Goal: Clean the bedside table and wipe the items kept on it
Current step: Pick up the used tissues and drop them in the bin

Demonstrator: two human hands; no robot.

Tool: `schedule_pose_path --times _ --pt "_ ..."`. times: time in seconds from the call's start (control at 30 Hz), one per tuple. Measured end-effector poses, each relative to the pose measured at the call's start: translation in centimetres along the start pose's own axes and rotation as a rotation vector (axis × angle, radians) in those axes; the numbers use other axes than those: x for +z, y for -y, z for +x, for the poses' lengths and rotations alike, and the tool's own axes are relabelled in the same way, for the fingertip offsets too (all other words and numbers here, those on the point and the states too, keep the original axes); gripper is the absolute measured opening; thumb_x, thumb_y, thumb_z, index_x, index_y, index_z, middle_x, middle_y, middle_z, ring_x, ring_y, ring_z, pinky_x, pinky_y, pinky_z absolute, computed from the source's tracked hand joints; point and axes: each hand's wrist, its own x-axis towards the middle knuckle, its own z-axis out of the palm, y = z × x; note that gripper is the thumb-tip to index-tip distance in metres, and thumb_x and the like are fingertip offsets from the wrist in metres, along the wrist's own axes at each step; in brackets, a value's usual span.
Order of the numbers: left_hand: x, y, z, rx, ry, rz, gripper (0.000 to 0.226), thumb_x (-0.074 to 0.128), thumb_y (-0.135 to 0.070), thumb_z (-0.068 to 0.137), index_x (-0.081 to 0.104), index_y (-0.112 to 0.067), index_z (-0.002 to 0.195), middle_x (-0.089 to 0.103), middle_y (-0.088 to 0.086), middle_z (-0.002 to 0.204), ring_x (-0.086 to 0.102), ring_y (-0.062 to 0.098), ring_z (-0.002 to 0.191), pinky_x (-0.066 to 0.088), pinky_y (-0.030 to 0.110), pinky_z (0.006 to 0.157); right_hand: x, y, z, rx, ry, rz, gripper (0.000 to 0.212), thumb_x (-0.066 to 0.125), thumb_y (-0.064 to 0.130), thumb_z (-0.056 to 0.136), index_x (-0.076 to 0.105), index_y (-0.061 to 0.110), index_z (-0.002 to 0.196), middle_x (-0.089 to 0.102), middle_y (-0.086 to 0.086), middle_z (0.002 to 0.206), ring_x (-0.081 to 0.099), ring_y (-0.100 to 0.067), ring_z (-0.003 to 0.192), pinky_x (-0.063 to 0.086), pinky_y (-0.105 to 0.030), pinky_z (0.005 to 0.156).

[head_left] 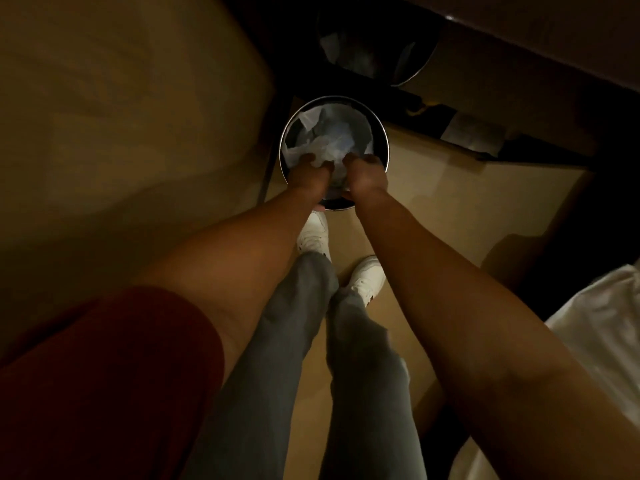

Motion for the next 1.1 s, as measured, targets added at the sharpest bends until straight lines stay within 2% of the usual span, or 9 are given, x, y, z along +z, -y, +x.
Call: schedule_pose_path --times 0.1,0.2,0.33,0.4,0.53,0.67,0.8,0.93,1.1 --pt "0.2 -0.6 -1.6 0.071 -0.049 0.061 0.052 0.055 -0.025 0.102 0.04 -0.017 0.152 0.045 0.018 0.152 0.052 0.04 0.132 0.055 0.054 0.099 -1.3 0.9 -1.6 -0.002 -0.004 0.006 0.048 0.061 0.028 0.096 0.055 0.013 0.141 0.06 -0.02 0.136 0.059 -0.04 0.123 0.053 -0.053 0.104" --pt "0.0 -1.1 -3.7 0.155 -0.111 0.147 0.045 0.056 -0.023 0.102 0.049 -0.01 0.144 0.047 0.02 0.15 0.051 0.038 0.133 0.048 0.046 0.108 -2.9 1.5 -3.5 -0.013 0.021 0.001 0.036 0.061 0.026 0.096 0.063 0.011 0.129 0.064 -0.021 0.131 0.062 -0.041 0.12 0.054 -0.053 0.102" --pt "-0.5 -2.2 -8.3 0.266 -0.178 0.171 0.036 0.055 -0.017 0.1 0.059 -0.008 0.134 0.056 0.02 0.143 0.056 0.035 0.128 0.047 0.029 0.098 -5.5 2.6 -7.8 -0.034 0.091 0.041 0.014 0.059 0.02 0.099 0.068 0.009 0.1 0.07 -0.022 0.119 0.069 -0.039 0.11 0.056 -0.055 0.1" --pt "-0.7 -3.0 -11.1 0.342 -0.187 0.176 0.033 0.055 -0.014 0.098 0.062 -0.011 0.13 0.059 0.017 0.138 0.059 0.033 0.123 0.044 0.027 0.088 -7.0 3.1 -10.3 -0.048 0.107 0.12 0.011 0.059 0.014 0.099 0.067 0.01 0.105 0.071 -0.018 0.111 0.071 -0.036 0.102 0.06 -0.051 0.093" --pt "-1.0 -4.7 -16.9 0.502 -0.185 0.158 0.029 0.055 -0.011 0.098 0.066 -0.012 0.126 0.057 0.016 0.136 0.06 0.028 0.12 0.048 0.03 0.098 -10.6 4.4 -16.3 -0.153 0.134 0.252 0.02 0.054 0.011 0.102 0.063 0.005 0.119 0.066 -0.009 0.094 0.065 -0.019 0.071 0.057 -0.032 0.061" --pt "-1.0 -6.5 -23.0 0.659 -0.219 0.117 0.024 0.056 -0.015 0.1 0.068 -0.019 0.12 0.052 0.009 0.136 0.053 0.012 0.108 0.039 0.018 0.087 -14.4 5.4 -21.7 -0.301 0.116 0.258 0.025 0.053 0.013 0.103 0.065 0.003 0.123 0.069 -0.011 0.098 0.067 -0.017 0.076 0.056 -0.033 0.068" --pt "-0.6 -8.2 -28.1 0.843 -0.206 0.096 0.022 0.059 -0.013 0.099 0.069 -0.019 0.118 0.051 0.004 0.136 0.057 0.007 0.096 0.045 0.011 0.085 -18.2 6.3 -25.5 -0.444 0.035 0.217 0.017 0.059 0.013 0.101 0.072 0.014 0.112 0.075 -0.008 0.107 0.071 -0.012 0.082 0.056 -0.027 0.066" --pt "0.0 -9.8 -31.8 0.981 -0.216 0.081 0.023 0.06 -0.014 0.099 0.07 -0.018 0.119 0.05 -0.002 0.132 0.056 0.017 0.118 0.051 0.036 0.102 -21.7 6.9 -28.2 -0.579 -0.06 0.189 0.016 0.064 0.013 0.096 0.076 0.019 0.105 0.076 -0.002 0.103 0.073 -0.021 0.099 0.061 -0.048 0.09" --pt "0.8 -11.5 -35.0 1.099 -0.236 0.084 0.034 0.062 -0.014 0.096 0.065 -0.019 0.13 0.049 0.004 0.141 0.05 0.016 0.131 0.045 0.037 0.111 -25.1 8.3 -30.3 -0.682 -0.122 0.182 0.02 0.065 0.013 0.095 0.076 0.02 0.111 0.074 0.011 0.102 0.07 -0.007 0.097 0.059 -0.049 0.093"
